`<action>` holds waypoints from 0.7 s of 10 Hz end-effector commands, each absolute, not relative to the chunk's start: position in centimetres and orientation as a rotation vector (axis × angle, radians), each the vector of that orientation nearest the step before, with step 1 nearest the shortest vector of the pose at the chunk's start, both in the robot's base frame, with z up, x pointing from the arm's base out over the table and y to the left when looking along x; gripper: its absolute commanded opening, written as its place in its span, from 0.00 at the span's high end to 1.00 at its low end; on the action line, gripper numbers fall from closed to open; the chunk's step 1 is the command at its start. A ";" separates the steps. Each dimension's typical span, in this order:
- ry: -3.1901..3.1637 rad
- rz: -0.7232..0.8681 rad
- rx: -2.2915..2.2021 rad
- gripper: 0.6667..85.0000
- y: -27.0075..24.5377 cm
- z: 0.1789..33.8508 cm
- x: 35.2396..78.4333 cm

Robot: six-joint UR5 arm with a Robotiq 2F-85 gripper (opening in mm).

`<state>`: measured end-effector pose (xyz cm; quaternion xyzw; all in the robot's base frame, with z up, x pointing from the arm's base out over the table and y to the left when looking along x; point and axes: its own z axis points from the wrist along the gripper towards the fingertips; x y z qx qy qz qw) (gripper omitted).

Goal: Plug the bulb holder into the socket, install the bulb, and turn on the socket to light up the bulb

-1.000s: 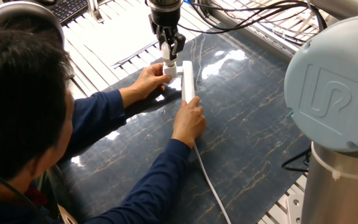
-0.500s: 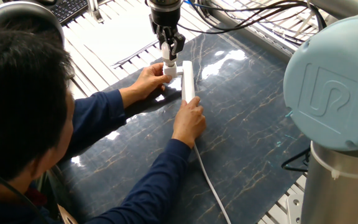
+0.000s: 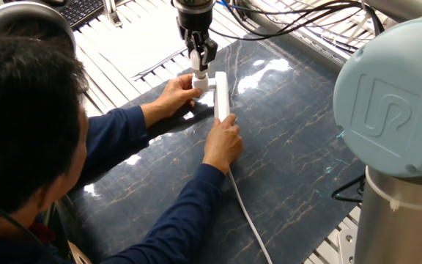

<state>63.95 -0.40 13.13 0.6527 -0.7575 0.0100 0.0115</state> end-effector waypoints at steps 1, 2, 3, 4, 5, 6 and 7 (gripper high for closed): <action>-2.396 0.003 2.008 1.00 -0.2 13.2 64.0; -2.394 0.005 2.006 1.00 -0.2 13.2 64.0; -2.392 0.006 2.005 1.00 -0.3 13.3 64.0; -2.392 0.006 2.005 1.00 -0.3 13.3 64.0; -2.395 0.010 1.995 1.00 -0.4 13.3 64.0; -2.403 0.017 1.980 1.00 -0.5 13.3 64.0; -2.412 0.014 1.965 1.00 -0.5 13.3 64.0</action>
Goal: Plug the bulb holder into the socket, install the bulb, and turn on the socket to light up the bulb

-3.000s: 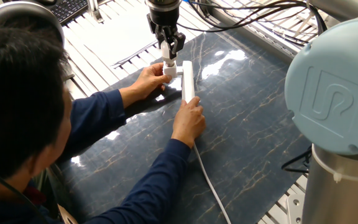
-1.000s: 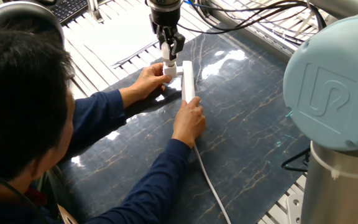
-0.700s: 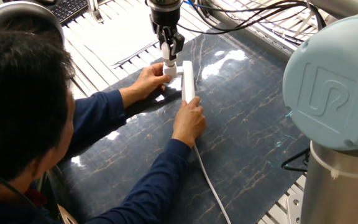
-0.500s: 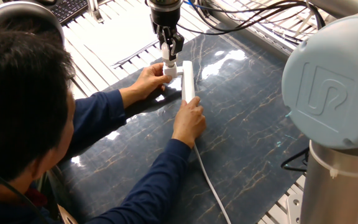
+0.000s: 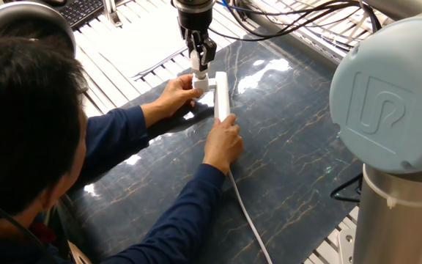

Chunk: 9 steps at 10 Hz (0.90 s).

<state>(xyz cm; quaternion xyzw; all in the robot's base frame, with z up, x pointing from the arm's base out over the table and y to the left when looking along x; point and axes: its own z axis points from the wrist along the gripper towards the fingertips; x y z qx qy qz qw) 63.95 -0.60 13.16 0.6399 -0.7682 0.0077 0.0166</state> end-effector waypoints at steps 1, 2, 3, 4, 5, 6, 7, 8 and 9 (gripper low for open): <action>-2.417 0.024 1.951 1.00 -0.4 13.4 64.1; -2.420 0.037 1.937 1.00 -0.4 13.5 64.2; -2.423 0.040 1.931 1.00 -0.4 13.6 64.2; -2.424 0.041 1.929 1.00 -0.5 13.6 64.2; -2.428 0.034 1.923 1.00 -0.5 13.5 64.1; -2.434 0.030 1.919 1.00 -0.5 13.4 64.0; -2.437 0.030 1.915 1.00 -0.5 13.4 64.0; -2.440 0.031 1.911 1.00 -0.5 13.4 64.0; -2.445 0.031 1.902 1.00 -0.6 13.4 64.0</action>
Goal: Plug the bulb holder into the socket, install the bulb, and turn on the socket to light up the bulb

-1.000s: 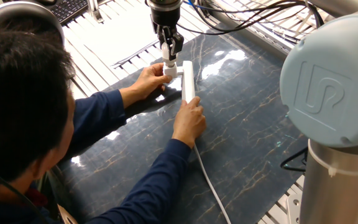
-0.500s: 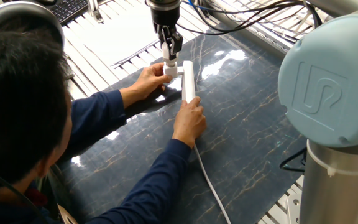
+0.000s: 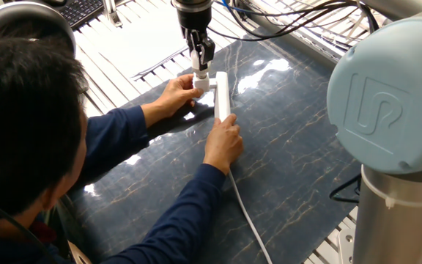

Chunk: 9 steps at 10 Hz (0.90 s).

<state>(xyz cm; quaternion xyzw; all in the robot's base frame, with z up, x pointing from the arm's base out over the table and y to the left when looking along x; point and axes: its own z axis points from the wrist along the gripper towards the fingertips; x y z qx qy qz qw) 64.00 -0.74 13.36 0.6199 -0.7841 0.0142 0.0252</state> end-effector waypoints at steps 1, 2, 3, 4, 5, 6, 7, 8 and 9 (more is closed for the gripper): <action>-2.454 0.030 1.888 1.00 -0.5 13.4 64.0; -2.465 0.028 1.876 1.00 -0.5 13.4 64.0; -2.478 0.025 1.859 1.00 -0.4 13.4 64.0; -2.496 0.019 1.834 1.00 -0.3 13.4 63.9; -2.512 0.015 1.810 1.00 -0.3 13.4 63.8; -2.520 0.015 1.798 1.00 -0.3 13.4 63.8; -2.531 0.007 1.783 1.00 -0.2 13.4 63.7; -2.539 0.005 1.774 1.00 -0.3 13.3 63.8; -2.544 -0.007 1.766 1.00 -0.2 13.3 63.7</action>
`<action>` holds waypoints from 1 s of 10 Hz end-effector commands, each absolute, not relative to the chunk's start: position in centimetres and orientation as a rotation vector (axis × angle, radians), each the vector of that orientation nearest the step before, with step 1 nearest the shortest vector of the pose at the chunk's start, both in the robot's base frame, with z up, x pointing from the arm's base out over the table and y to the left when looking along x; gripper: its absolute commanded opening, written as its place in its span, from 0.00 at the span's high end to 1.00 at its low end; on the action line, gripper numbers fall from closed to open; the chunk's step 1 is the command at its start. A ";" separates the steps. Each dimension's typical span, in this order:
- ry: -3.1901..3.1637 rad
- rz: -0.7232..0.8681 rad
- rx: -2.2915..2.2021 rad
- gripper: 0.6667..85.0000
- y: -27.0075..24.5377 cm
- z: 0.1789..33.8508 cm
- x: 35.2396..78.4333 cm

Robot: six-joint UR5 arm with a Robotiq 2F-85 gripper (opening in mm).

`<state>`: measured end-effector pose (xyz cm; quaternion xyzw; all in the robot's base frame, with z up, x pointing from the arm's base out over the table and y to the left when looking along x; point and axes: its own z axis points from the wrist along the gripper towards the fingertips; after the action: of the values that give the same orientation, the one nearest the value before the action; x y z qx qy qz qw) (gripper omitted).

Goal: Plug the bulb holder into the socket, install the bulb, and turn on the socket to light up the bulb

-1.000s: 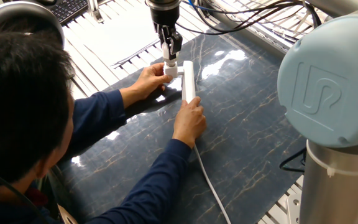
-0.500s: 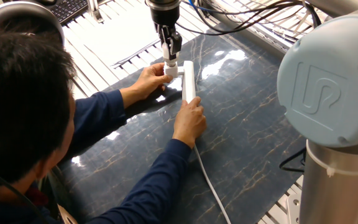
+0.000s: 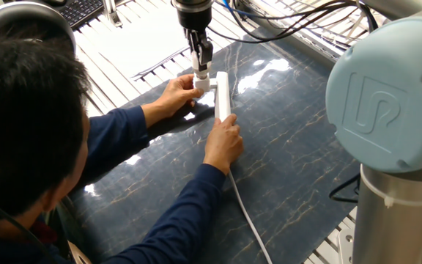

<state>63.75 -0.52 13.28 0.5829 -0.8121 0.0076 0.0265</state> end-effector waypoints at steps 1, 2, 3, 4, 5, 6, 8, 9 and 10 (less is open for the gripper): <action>-2.552 -0.013 1.754 1.00 -0.3 13.3 63.6; -2.557 -0.013 1.746 1.00 -0.3 13.3 63.6; -2.568 -0.010 1.728 1.00 -0.3 13.3 63.6; -2.580 -0.014 1.704 1.00 -0.3 13.3 63.5; -2.589 -0.016 1.685 1.00 -0.3 13.3 63.5; -2.602 -0.017 1.662 1.00 -0.3 13.3 63.4; -2.626 -0.025 1.618 1.00 -0.1 13.3 63.3; -2.632 -0.027 1.603 1.00 -0.1 13.4 63.3; -2.639 -0.032 1.585 1.00 0.0 13.4 63.2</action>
<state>63.28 -0.39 13.24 0.5295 -0.8477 -0.0031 0.0324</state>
